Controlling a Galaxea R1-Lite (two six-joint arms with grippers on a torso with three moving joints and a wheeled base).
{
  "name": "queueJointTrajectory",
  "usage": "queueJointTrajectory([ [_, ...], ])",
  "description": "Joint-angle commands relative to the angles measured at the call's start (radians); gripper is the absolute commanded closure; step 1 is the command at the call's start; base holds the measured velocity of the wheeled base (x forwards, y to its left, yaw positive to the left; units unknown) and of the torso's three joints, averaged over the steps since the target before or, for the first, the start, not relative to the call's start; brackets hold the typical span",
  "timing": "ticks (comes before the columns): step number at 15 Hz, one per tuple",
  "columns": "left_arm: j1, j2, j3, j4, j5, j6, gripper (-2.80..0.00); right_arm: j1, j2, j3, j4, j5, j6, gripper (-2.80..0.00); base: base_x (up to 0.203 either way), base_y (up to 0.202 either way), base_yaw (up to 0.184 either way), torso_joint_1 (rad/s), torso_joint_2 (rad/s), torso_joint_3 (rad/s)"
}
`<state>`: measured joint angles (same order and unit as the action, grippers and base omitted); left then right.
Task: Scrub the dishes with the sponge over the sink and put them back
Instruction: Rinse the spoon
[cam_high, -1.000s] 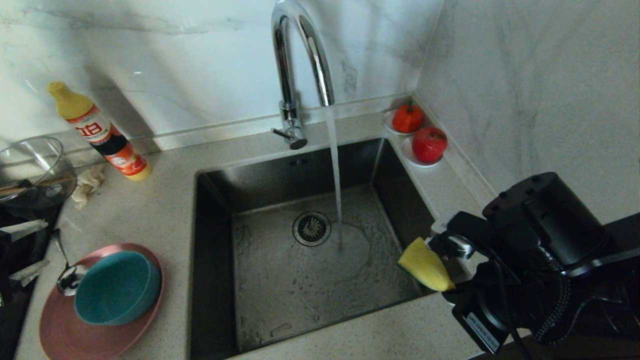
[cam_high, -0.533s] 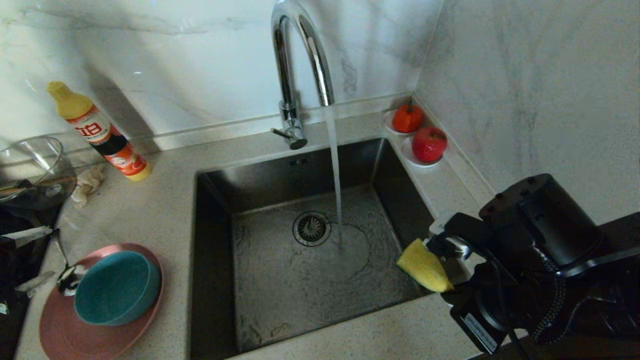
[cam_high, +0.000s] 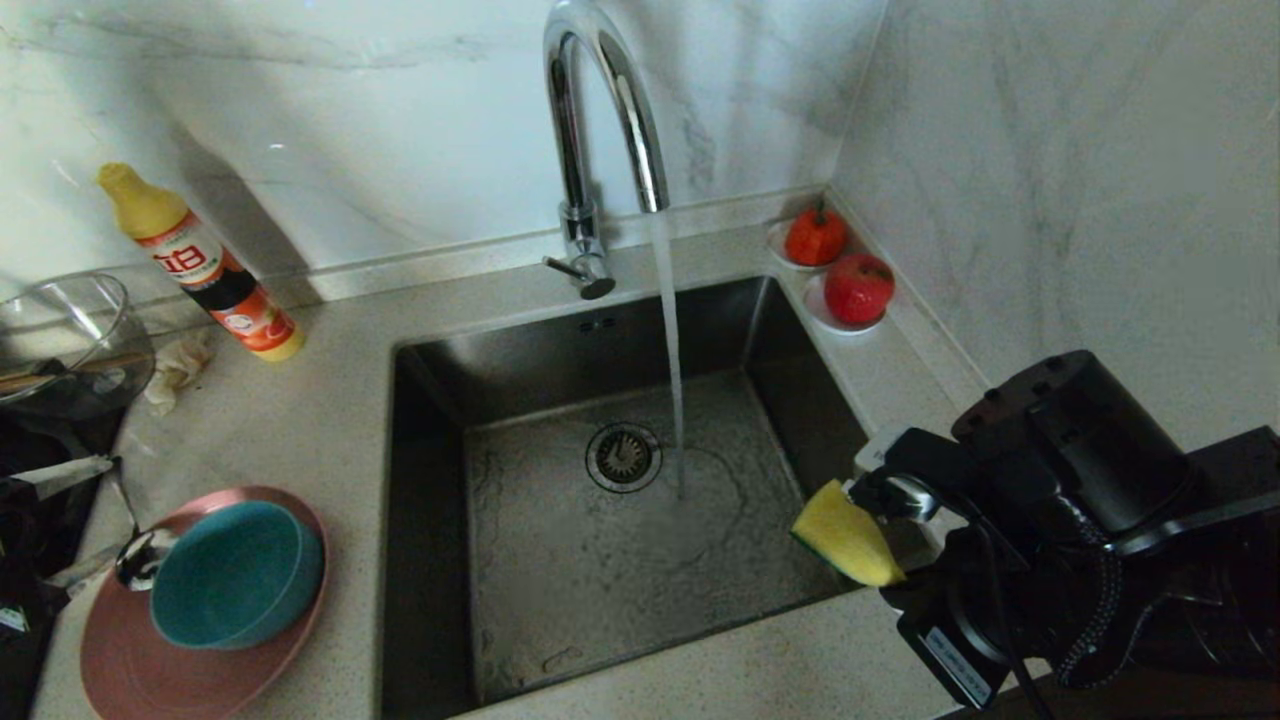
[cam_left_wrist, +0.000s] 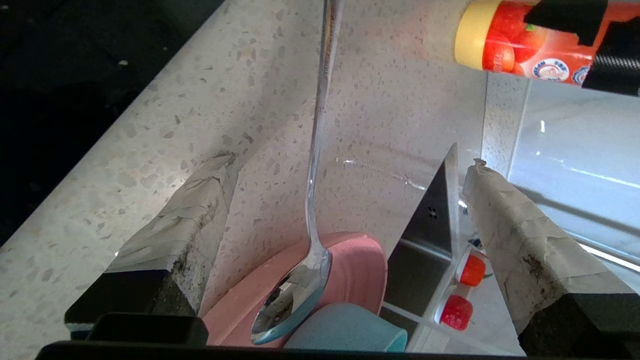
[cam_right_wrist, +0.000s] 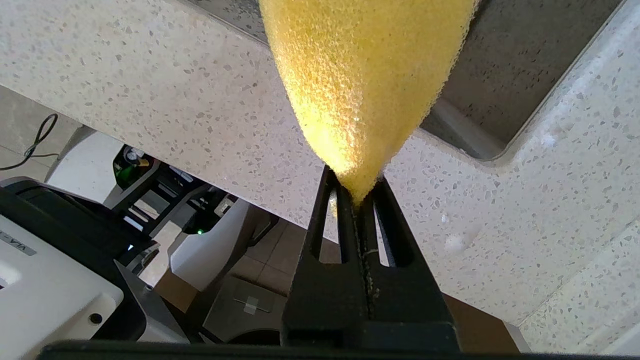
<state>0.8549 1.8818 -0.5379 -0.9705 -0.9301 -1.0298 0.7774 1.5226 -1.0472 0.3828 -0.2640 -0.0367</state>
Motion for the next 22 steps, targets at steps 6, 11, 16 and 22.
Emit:
queueJointTrajectory([
  [6,0.024,0.122,0.009,-0.157,-0.065,-0.01,-2.8,0.001,0.011,0.0,0.002,-0.001,0.0,0.0,0.0,0.0,0.0,0.0,0.0,0.0],
  [11,0.027,0.175,0.019,-0.263,-0.104,-0.012,-2.8,0.0,0.014,-0.002,0.002,0.0,0.0,0.0,0.0,0.0,0.0,0.0,0.0,0.0],
  [16,0.026,0.213,0.016,-0.29,-0.13,-0.012,-2.8,0.0,0.013,-0.008,0.002,0.002,0.0,0.0,0.0,0.0,0.0,0.0,0.0,0.0],
  [22,0.026,0.28,0.015,-0.396,-0.158,-0.057,-2.8,-0.004,0.014,-0.008,0.002,0.008,0.001,0.0,0.0,0.0,0.0,0.0,0.0,0.0],
])
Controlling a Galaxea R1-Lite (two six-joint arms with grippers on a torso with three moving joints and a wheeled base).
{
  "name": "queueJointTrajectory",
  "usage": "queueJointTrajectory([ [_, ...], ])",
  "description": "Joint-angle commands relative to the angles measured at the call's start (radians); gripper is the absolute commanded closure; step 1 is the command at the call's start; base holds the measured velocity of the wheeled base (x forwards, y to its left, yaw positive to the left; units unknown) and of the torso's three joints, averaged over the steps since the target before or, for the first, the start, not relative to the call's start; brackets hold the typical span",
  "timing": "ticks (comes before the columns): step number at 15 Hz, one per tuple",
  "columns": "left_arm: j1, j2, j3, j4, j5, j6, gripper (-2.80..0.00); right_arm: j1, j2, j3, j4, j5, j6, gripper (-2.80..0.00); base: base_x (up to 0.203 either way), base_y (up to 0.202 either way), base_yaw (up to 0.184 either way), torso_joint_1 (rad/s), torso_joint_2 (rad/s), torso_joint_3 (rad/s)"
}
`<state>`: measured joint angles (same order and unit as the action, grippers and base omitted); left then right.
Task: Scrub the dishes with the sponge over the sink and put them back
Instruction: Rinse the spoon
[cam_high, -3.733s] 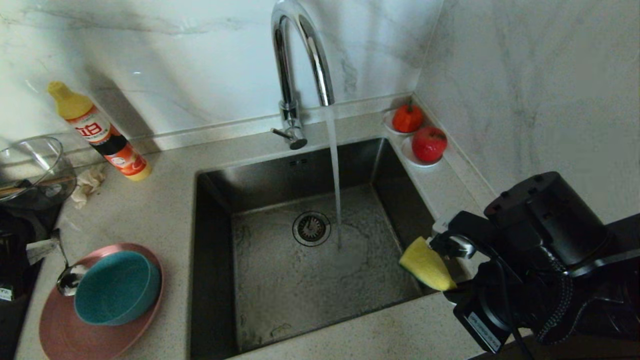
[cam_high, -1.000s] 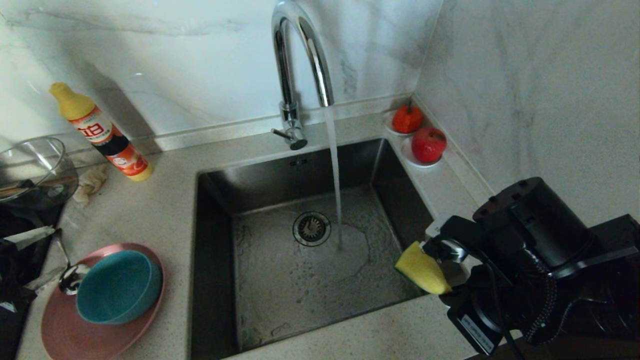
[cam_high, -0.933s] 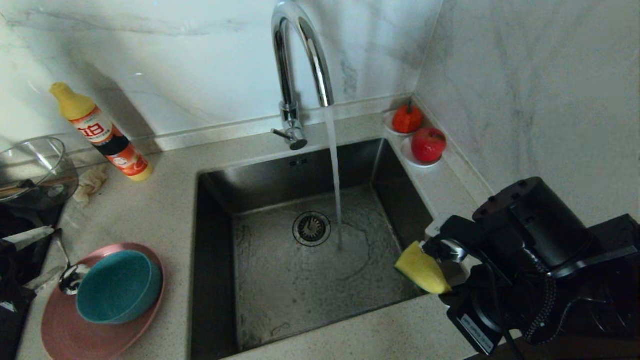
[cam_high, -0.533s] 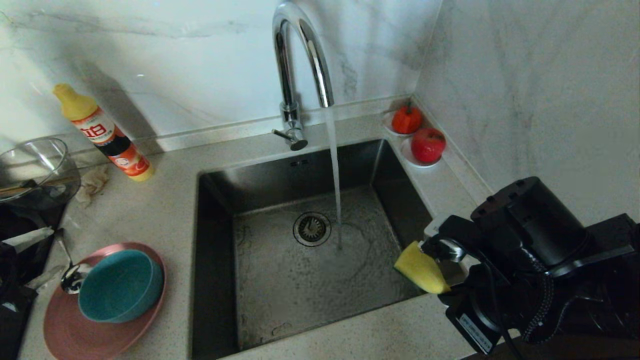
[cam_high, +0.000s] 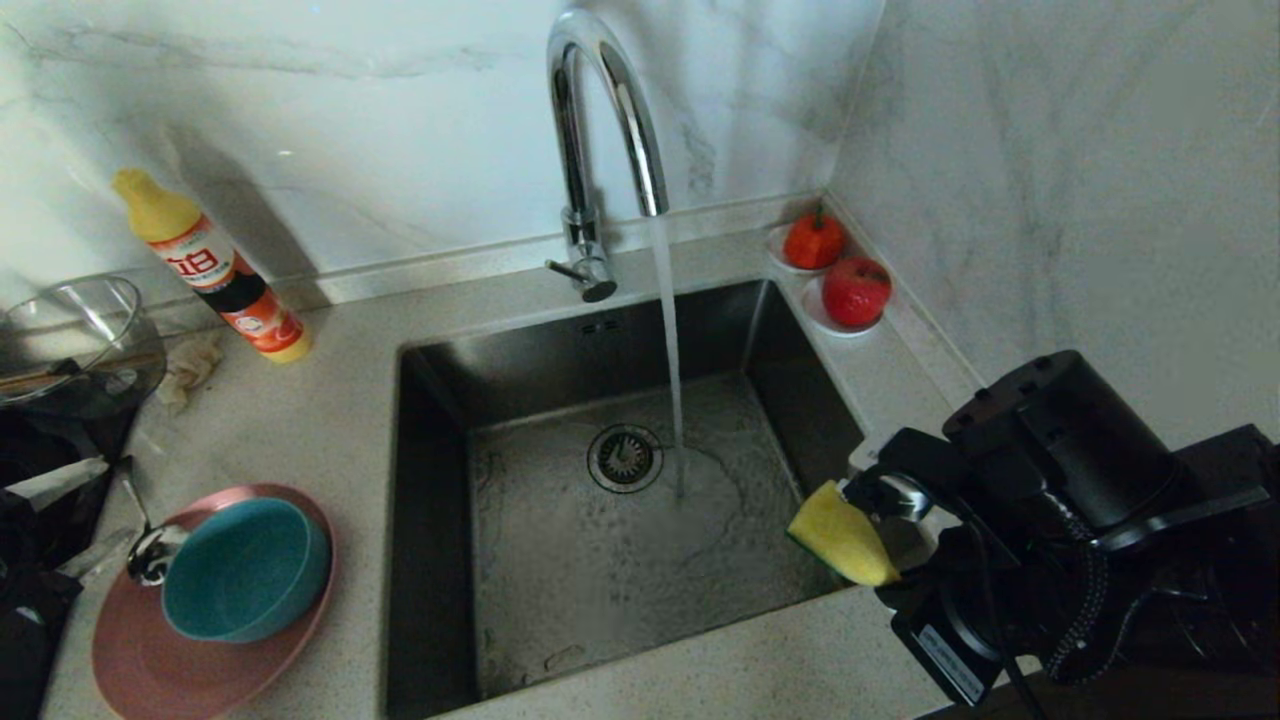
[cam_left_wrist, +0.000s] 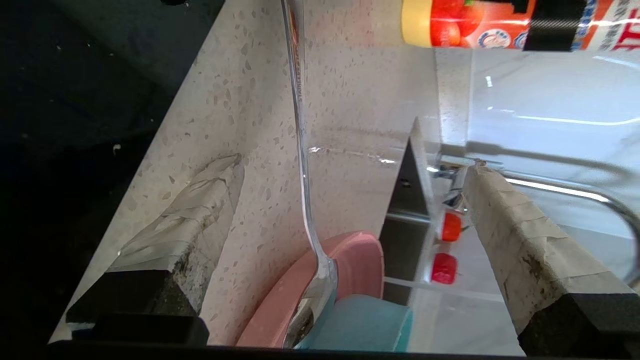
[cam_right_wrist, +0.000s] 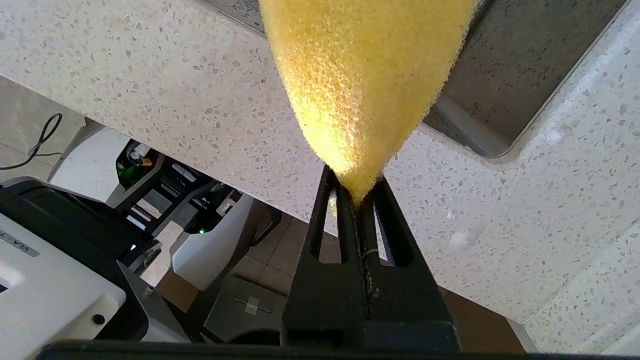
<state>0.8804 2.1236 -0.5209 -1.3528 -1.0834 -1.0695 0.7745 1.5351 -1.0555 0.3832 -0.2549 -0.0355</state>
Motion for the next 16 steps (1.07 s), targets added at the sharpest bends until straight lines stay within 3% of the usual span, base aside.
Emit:
queueJointTrajectory([
  [1,0.0,0.051,-0.003,-0.046,-0.007,-0.036,-2.8,-0.006,0.002,-0.001,0.002,-0.001,-0.003,0.0,0.0,0.0,0.0,0.0,0.0,0.0],
  [4,0.0,0.104,-0.006,-0.165,-0.039,-0.092,-2.8,-0.009,0.007,-0.003,0.0,0.001,-0.003,0.0,0.0,0.0,0.0,0.0,0.0,0.0],
  [6,0.0,0.126,-0.016,-0.177,-0.054,-0.145,-2.8,-0.012,0.008,-0.001,-0.001,0.014,-0.003,0.0,0.0,0.0,0.0,0.0,0.0,0.0],
  [14,-0.006,0.157,-0.065,-0.177,-0.061,-0.152,-2.8,-0.02,0.017,0.003,-0.001,0.02,0.0,0.0,0.0,0.0,0.0,0.0,0.0,0.0],
  [16,-0.009,0.164,-0.079,-0.177,-0.061,-0.178,-2.8,-0.019,0.021,0.005,-0.001,0.02,0.0,0.0,0.0,0.0,0.0,0.0,0.0,0.0],
])
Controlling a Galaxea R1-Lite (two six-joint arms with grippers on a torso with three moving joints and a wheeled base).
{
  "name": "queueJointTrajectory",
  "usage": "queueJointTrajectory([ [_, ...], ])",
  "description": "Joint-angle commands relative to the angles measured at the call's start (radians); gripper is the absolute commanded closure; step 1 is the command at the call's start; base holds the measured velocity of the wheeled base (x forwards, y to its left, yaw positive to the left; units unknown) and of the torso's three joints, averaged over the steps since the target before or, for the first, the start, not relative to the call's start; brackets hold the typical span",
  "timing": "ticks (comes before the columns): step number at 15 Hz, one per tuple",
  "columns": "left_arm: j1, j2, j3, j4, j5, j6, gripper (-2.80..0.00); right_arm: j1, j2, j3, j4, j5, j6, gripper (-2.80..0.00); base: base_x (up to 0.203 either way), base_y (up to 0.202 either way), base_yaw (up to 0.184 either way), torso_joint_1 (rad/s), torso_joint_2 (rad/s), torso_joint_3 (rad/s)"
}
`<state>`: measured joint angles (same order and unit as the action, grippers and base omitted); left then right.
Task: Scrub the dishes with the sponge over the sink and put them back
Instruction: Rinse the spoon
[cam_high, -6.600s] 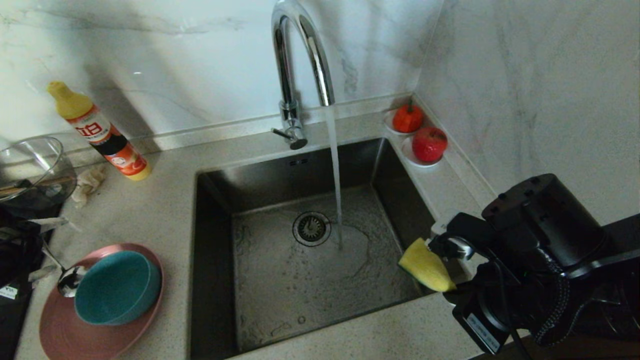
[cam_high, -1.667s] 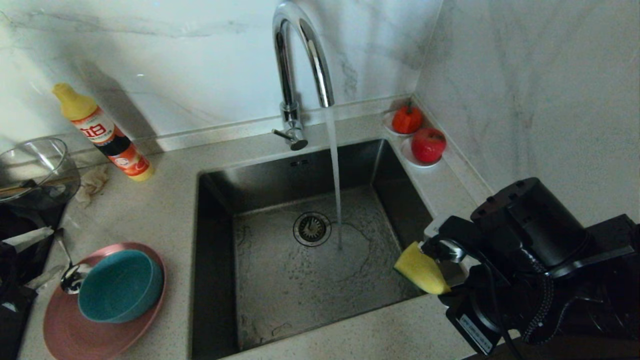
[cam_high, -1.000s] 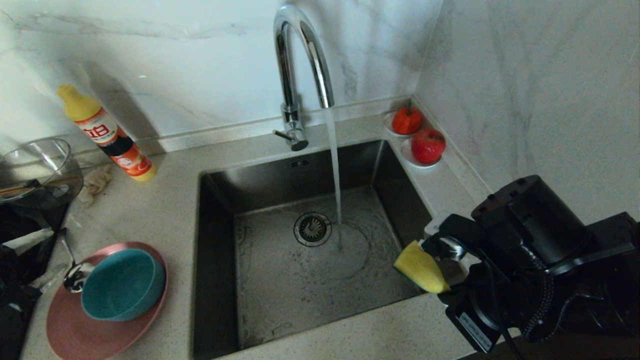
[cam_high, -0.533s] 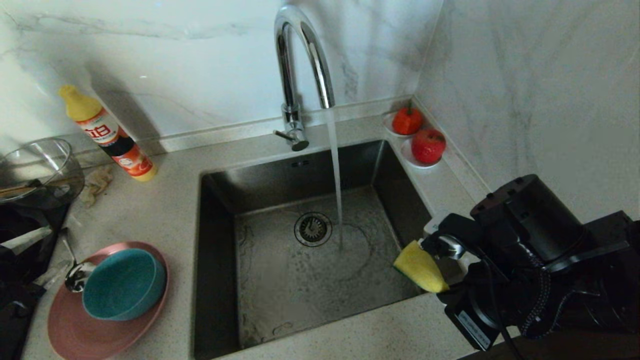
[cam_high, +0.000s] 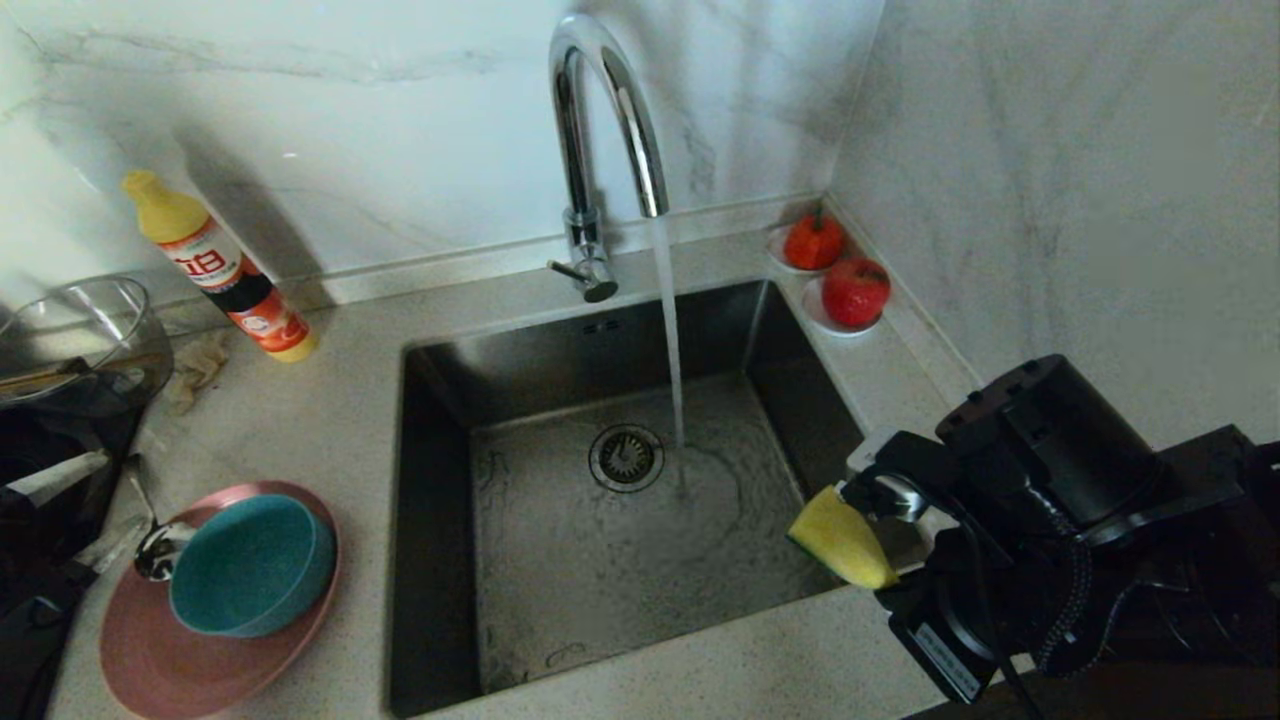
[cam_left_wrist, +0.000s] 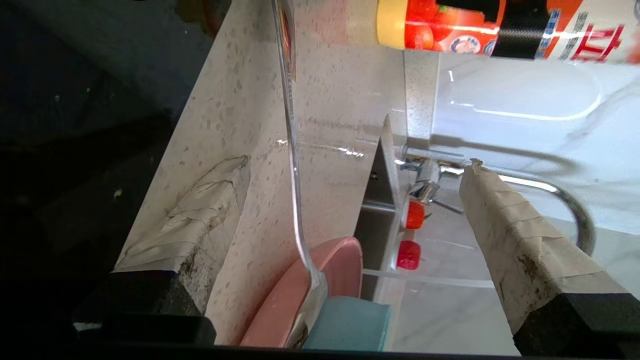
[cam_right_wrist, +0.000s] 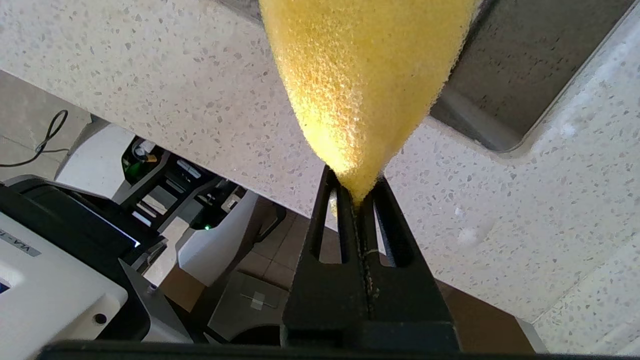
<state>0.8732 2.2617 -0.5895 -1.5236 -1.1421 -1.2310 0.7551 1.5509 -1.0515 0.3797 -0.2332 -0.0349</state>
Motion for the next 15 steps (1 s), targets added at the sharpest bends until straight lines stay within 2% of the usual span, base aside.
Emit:
queueJointTrajectory([
  [1,-0.005,0.032,-0.016,-0.006,-0.002,-0.024,-2.8,0.0,0.008,0.001,0.002,0.0,0.0,0.0,0.0,0.0,0.0,0.0,0.0,0.0],
  [15,-0.053,0.05,-0.08,-0.006,-0.001,-0.062,-2.8,-0.007,0.014,-0.002,0.002,0.0,-0.002,0.0,0.0,0.0,0.0,0.0,0.0,0.0],
])
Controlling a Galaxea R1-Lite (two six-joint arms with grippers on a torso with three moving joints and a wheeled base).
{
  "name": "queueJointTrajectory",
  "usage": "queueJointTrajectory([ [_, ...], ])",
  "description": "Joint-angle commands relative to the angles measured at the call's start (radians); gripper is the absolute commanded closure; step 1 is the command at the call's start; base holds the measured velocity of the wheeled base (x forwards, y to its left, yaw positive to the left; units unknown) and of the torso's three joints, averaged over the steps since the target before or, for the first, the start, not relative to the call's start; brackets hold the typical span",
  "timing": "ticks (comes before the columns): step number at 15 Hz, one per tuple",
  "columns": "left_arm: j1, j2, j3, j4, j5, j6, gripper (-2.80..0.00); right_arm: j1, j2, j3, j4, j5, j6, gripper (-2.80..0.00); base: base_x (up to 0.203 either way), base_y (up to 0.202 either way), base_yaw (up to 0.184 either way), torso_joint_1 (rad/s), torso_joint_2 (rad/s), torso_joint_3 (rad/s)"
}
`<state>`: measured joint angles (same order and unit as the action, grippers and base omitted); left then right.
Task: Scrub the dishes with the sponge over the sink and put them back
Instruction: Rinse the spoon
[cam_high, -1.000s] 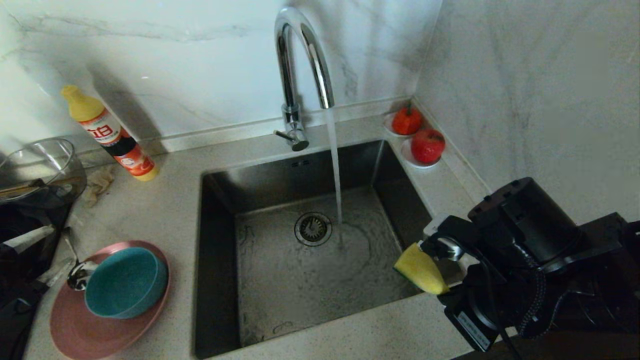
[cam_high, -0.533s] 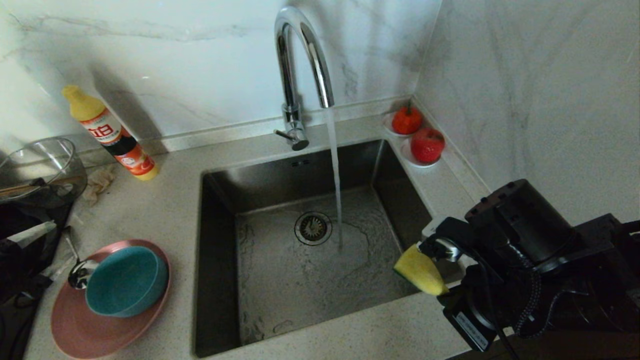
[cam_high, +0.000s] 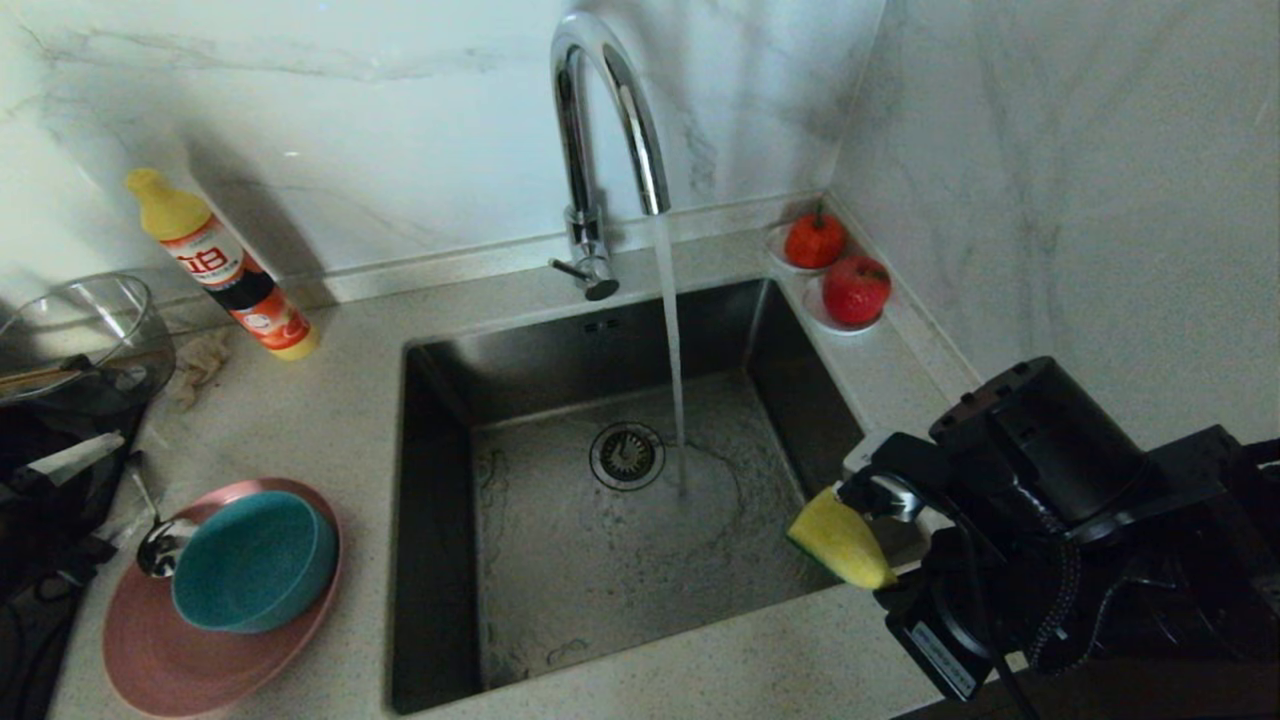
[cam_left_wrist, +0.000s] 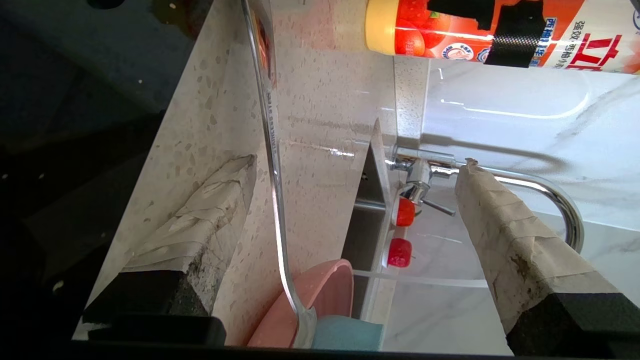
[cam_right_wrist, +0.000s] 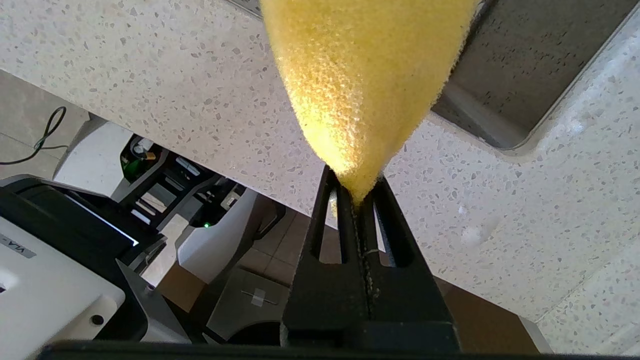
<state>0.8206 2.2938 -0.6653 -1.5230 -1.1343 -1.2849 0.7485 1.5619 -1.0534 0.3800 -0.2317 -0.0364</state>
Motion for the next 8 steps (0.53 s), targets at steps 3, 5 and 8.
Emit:
queueJointTrajectory([
  [3,0.0,0.024,-0.014,-0.007,-0.009,-0.008,0.0,0.0,0.0,-0.002,0.002,-0.001,0.0,0.0,0.0,0.0,0.0,0.0,0.0,0.0],
  [5,0.0,0.026,-0.016,-0.007,-0.009,-0.008,0.0,0.0,0.001,-0.001,0.002,-0.001,0.0,0.0,0.0,0.0,0.0,0.0,0.0,0.0],
  [8,0.0,0.026,-0.019,-0.007,-0.009,-0.008,0.0,-0.001,0.001,0.0,0.002,-0.001,0.0,0.0,0.0,0.0,0.0,0.0,0.0,0.0],
])
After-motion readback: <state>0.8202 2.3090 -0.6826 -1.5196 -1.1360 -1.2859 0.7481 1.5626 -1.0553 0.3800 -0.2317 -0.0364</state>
